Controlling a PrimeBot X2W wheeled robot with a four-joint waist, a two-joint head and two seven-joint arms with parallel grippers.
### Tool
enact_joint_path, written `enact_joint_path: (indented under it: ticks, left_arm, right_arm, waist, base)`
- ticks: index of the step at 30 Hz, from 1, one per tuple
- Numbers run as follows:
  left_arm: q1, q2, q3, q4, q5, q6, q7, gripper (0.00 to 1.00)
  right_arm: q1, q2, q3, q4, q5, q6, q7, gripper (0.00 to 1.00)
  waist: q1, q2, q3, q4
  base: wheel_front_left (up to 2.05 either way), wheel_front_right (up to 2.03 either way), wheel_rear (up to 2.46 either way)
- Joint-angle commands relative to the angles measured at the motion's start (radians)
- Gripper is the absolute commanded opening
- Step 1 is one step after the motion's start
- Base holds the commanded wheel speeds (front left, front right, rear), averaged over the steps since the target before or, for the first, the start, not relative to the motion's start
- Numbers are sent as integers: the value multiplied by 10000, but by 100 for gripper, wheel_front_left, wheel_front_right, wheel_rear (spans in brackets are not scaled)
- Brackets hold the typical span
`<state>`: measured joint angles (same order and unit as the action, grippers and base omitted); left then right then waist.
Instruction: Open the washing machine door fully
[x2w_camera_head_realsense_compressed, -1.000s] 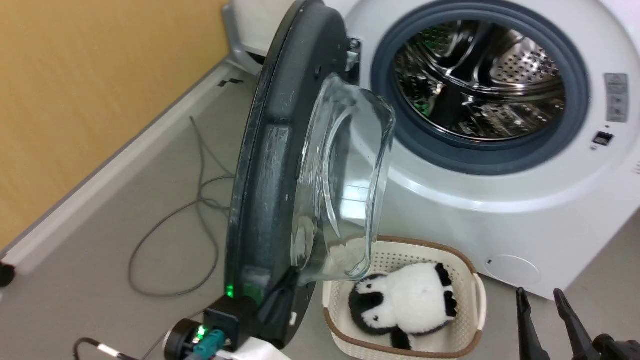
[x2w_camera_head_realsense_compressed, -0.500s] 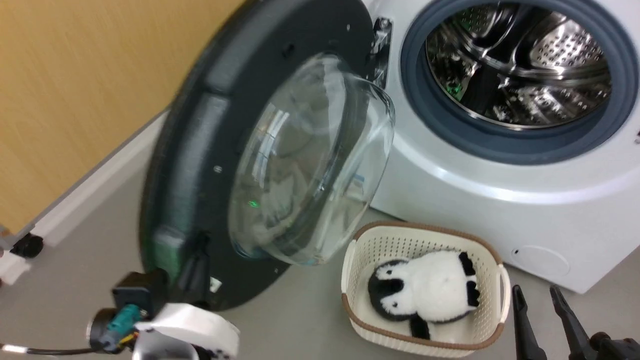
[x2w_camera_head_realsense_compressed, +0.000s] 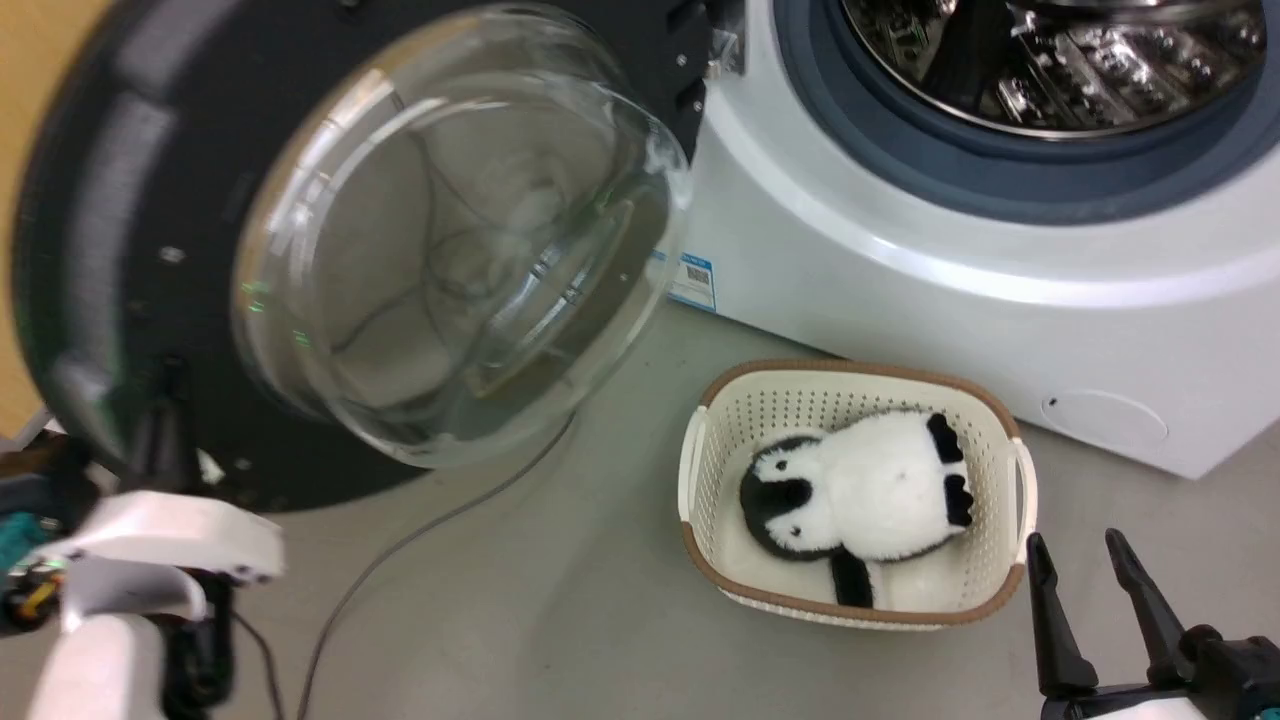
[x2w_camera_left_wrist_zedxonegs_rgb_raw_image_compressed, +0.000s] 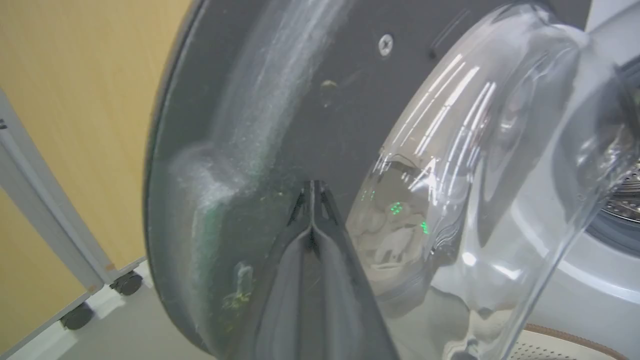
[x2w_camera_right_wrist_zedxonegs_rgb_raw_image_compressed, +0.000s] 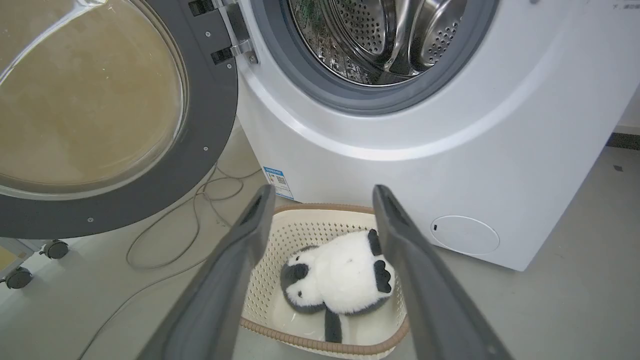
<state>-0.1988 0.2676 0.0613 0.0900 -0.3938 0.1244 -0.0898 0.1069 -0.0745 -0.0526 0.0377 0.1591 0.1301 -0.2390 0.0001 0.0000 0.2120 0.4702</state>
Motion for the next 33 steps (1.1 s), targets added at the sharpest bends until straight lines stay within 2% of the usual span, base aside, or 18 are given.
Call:
enact_joint_path:
  ticks: [1,8,15,22,33]
  left_arm:
    - [-311,246,286,276,-101,99,-122,0]
    - [-1236,1198,1008,1793,-454,-204,-286,0]
    - [-2110,1814,1104,3200,-640,-700,-429,0]
    - [-2882,2089,827,4427,-553,-1122,-788,0]
    - [-3218,2199,681,5519,-437,-1322,-1365,0]
  right_arm:
    - [-125,-84,-22,-93,3,6,32,100]
    - [-198,-297,-57,-328,-77,6,238,100]
    - [-432,-402,-66,-550,-122,6,405,100]
    - [-585,-412,-104,-594,-149,6,458,100]
    - [-658,-301,-133,-435,-115,6,308,100]
  waist:
    - [-1,0,242,-154]
    - [-1,0,713,-371]
    - [-1,0,1139,-577]
    - [-1,0,1400,-705]
    - [-1,0,1285,-790]
  base:
    - [0,0,0]
    - [0,0,0]
    - [0,0,0]
    - [0,0,0]
    - [0,0,0]
